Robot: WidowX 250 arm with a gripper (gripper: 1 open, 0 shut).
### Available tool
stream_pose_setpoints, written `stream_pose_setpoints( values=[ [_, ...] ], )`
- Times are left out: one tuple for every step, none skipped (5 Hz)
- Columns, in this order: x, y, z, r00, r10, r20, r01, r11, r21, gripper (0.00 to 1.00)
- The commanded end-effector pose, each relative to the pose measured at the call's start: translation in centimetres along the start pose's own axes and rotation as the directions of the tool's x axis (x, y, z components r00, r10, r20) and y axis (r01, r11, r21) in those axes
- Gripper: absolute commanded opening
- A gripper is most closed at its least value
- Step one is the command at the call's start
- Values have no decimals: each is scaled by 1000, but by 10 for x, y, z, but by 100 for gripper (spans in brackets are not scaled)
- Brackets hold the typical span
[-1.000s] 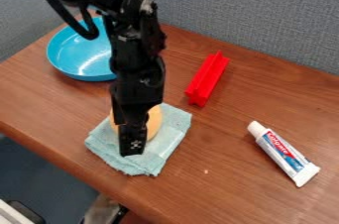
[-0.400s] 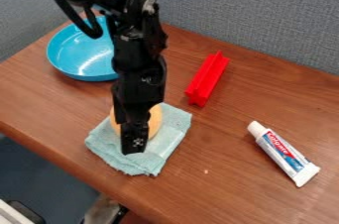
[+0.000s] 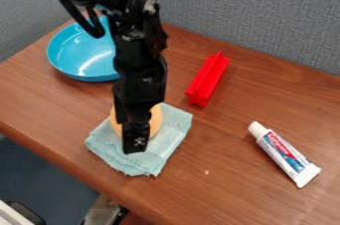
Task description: Put the yellow ball on the blue plate
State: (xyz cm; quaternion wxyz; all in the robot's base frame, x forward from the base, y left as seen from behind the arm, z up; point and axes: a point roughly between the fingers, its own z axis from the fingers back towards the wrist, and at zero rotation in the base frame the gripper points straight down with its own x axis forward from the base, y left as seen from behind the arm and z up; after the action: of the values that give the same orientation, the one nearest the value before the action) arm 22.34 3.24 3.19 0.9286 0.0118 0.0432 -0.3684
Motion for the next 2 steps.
stream_pose_setpoints(
  values=[
    [2, 4, -14, 1000, -1, -2, 1, 1000, -12, 0],
    [3, 7, -6, 1000, 4, 8, -4, 1000, -5, 0]
  ],
)
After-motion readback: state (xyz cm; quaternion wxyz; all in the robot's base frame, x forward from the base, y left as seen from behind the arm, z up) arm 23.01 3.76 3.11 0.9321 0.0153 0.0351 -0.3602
